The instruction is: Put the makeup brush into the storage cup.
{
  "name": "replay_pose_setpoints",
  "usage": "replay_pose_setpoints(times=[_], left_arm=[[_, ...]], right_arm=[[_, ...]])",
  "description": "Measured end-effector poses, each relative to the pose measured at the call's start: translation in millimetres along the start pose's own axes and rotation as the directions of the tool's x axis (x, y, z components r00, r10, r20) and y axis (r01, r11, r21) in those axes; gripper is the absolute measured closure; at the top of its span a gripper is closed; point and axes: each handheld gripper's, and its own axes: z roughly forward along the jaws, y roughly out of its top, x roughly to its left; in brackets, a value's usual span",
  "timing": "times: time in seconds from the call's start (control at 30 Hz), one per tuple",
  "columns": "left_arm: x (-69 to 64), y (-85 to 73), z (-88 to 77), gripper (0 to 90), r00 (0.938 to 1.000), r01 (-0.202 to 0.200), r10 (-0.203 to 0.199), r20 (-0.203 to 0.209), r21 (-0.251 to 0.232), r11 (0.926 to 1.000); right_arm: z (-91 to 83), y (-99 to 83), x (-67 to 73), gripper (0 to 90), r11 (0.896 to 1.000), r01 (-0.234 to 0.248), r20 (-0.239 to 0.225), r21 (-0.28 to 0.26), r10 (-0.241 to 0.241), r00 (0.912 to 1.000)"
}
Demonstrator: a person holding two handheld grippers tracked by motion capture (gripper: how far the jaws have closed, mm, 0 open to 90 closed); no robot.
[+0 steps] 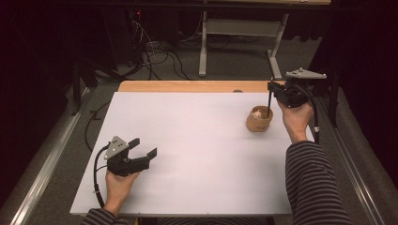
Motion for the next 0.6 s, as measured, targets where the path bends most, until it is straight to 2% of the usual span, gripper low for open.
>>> replay_pose_setpoints(times=[0.6], left_arm=[[0.2, 0.1, -0.5, 19.6, 1.0000, 0.000, 0.000, 0.001, 0.000, 1.0000]], right_arm=[[13.0, -6.6, 4.5, 85.6, 0.998, 0.022, -0.009, 0.061, -0.022, 0.9997]])
